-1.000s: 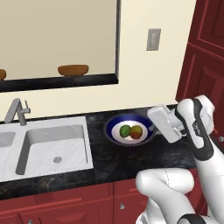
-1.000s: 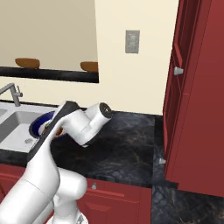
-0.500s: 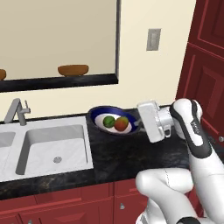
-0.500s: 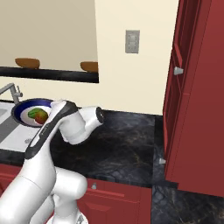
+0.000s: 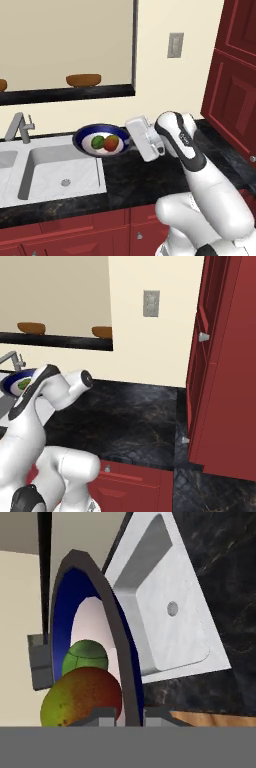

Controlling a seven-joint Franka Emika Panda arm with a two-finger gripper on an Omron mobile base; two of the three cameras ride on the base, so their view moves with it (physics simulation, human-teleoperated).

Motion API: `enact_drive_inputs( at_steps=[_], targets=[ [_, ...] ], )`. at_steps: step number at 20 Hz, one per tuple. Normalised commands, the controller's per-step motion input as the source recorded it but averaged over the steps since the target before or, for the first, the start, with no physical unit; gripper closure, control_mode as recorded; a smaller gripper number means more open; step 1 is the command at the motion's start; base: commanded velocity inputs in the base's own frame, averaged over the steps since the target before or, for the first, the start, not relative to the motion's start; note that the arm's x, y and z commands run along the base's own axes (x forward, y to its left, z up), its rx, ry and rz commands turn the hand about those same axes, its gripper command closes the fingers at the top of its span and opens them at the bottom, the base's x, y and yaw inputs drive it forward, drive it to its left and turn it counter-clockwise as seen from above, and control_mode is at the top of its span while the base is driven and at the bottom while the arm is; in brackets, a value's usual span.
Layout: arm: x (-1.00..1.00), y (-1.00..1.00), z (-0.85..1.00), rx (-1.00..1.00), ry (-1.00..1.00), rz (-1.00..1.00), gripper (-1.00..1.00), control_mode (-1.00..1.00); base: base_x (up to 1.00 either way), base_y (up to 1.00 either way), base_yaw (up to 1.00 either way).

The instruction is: Dump the mango and avocado from the bowl so the bowl can be washed. Place the bowl in the sink after clearing the leftovers.

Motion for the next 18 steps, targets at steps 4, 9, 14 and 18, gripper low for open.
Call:
enact_drive_inputs(
  at_steps=[4, 9, 14, 18],
  targets=[
    [0.75, 0.58, -0.09, -0.21, 0.01, 0.0, 1.0, -1.0, 0.0, 0.0, 0.0],
    [0.63, 0.18, -0.22, -0.27, 0.0, 0.0, 1.0, -1.0, 0.0, 0.0, 0.0],
    [0.19, 0.12, -0.09, -0.15, 0.02, 0.0, 1.0, -1.0, 0.0, 0.0, 0.0],
    [0.05, 0.08, -0.12, -0.07, 0.04, 0.0, 1.0, -1.0, 0.0, 0.0, 0.0]
  ],
)
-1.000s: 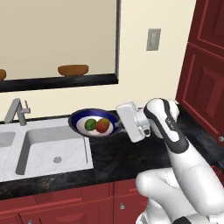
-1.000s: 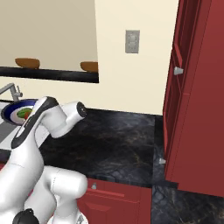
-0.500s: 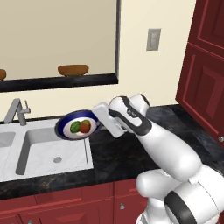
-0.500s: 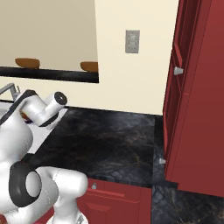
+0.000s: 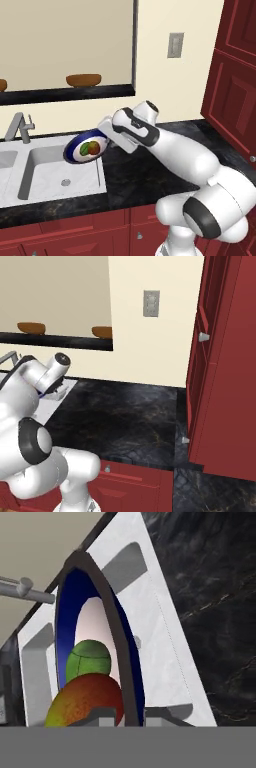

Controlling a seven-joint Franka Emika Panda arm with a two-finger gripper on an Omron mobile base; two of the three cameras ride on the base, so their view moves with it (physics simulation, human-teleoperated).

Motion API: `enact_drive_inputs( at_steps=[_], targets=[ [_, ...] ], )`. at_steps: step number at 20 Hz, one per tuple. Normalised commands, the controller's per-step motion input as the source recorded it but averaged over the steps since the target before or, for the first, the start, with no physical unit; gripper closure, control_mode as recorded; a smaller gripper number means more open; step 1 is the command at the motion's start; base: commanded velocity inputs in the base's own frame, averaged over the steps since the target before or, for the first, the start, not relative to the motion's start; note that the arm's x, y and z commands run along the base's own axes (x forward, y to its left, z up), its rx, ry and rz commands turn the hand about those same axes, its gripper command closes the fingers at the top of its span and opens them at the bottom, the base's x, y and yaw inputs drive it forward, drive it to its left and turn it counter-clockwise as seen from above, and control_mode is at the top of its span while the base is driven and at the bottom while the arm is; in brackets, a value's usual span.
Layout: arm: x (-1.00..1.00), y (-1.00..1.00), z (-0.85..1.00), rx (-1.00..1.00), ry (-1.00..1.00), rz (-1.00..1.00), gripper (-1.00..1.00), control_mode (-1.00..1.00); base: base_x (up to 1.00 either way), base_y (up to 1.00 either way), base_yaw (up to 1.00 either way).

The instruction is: Dump the mango and avocado from the bowl so the bowl can be washed. Place the bowl in the sink after clearing the leftovers.

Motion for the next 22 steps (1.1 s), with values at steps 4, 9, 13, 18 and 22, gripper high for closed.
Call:
enact_drive_inputs(
  at_steps=[4, 9, 13, 18, 22],
  targets=[
    [0.22, 0.08, -0.25, -0.13, 0.0, 0.0, 1.0, -1.0, 0.0, 0.0, 0.0],
    [0.37, 0.08, -0.32, -0.13, 0.0, 0.0, 1.0, -1.0, 0.0, 0.0, 0.0],
    [0.27, 0.2, -0.42, -0.15, 0.0, 0.0, 1.0, -1.0, 0.0, 0.0, 0.0],
    [0.07, 0.24, -0.28, -0.08, 0.0, 0.0, 1.0, -1.0, 0.0, 0.0, 0.0],
    [0.04, 0.24, -0.05, 0.0, 0.0, 0.0, 1.0, -1.0, 0.0, 0.0, 0.0]
  ],
)
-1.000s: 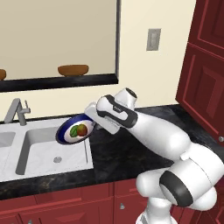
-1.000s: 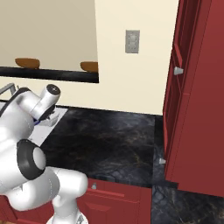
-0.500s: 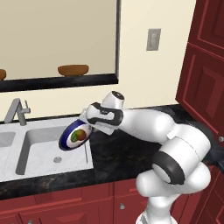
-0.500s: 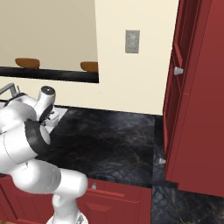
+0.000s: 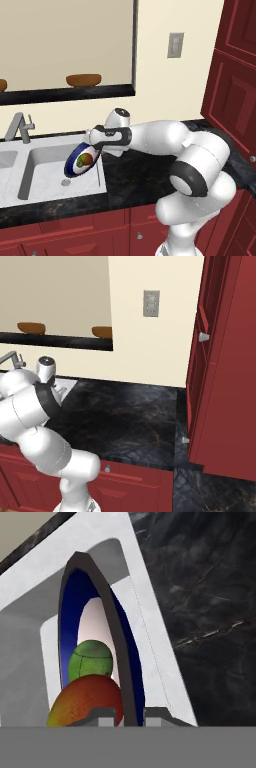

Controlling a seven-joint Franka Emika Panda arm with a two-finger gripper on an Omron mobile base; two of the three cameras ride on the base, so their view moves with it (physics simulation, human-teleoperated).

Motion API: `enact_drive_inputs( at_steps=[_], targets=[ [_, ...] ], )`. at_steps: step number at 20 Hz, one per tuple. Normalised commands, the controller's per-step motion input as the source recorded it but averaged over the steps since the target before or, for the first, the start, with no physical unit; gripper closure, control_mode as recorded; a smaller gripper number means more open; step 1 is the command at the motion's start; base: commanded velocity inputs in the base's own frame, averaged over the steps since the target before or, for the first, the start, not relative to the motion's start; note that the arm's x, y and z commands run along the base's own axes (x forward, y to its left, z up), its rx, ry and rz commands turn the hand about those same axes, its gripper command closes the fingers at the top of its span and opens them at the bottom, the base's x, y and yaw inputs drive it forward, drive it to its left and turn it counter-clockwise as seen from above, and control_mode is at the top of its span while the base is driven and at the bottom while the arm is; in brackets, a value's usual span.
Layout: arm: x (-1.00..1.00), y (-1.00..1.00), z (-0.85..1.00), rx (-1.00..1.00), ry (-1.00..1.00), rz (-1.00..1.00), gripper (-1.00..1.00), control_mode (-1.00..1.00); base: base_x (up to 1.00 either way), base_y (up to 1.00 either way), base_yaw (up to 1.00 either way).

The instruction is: Dump the mango and avocado from the bowl so the bowl can be washed. Place the bowl in the sink after clearing the leftovers.

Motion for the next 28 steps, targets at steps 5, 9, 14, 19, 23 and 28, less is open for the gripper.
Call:
enact_drive_inputs(
  at_steps=[5, 9, 14, 19, 23, 28],
  targets=[
    [0.3, 0.26, -0.32, -0.06, 0.0, 0.0, 1.0, -1.0, 0.0, 0.0, 0.0],
    [0.36, 0.25, -0.25, -0.08, 0.0, 0.0, 1.0, -1.0, 0.0, 0.0, 0.0],
    [0.28, 0.36, -0.08, -0.1, 0.0, 0.0, 1.0, -1.0, 0.0, 0.0, 0.0],
    [0.19, 0.34, -0.2, -0.17, 0.0, 0.0, 1.0, -1.0, 0.0, 0.0, 0.0],
    [0.09, 0.19, -0.03, -0.13, 0.0, 0.0, 1.0, -1.0, 0.0, 0.0, 0.0],
    [0.07, 0.19, 0.0, -0.07, 0.0, 0.0, 1.0, -1.0, 0.0, 0.0, 0.0]
  ],
)
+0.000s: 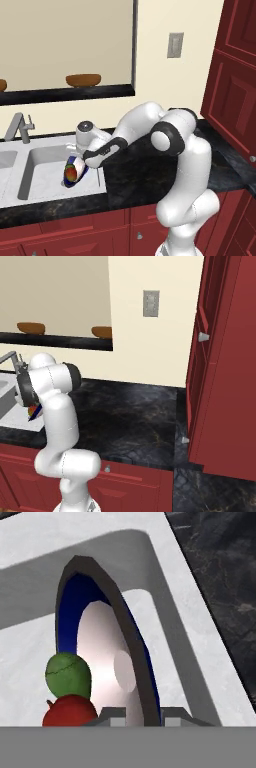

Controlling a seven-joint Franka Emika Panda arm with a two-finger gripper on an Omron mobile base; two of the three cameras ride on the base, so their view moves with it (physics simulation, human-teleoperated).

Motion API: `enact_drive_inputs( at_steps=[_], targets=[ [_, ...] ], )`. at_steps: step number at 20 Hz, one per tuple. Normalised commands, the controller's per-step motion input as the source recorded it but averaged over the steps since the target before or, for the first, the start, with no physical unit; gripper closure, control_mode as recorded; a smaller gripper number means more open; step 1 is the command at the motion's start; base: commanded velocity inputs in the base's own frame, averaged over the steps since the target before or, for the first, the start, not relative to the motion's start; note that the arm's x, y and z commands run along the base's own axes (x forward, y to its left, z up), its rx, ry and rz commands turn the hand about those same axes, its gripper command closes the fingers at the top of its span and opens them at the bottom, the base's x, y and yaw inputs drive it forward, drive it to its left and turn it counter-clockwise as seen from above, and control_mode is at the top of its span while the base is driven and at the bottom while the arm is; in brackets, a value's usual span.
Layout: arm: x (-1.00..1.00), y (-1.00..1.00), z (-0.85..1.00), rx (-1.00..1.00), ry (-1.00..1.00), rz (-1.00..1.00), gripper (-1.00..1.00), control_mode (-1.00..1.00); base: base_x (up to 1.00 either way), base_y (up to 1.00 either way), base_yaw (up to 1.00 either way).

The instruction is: Dump the mango and avocado from the bowl so the bowl can be washed. Place the bowl in the sink after clearing the leftovers.

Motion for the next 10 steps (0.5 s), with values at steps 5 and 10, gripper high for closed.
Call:
enact_drive_inputs(
  at_steps=[5, 10],
  targets=[
    [0.18, 0.07, 0.0, -0.04, 0.0, 0.0, 1.0, -1.0, 0.0, 0.0, 0.0],
    [0.05, 0.04, 0.0, -0.03, 0.0, 0.0, 1.0, -1.0, 0.0, 0.0, 0.0]
  ],
)
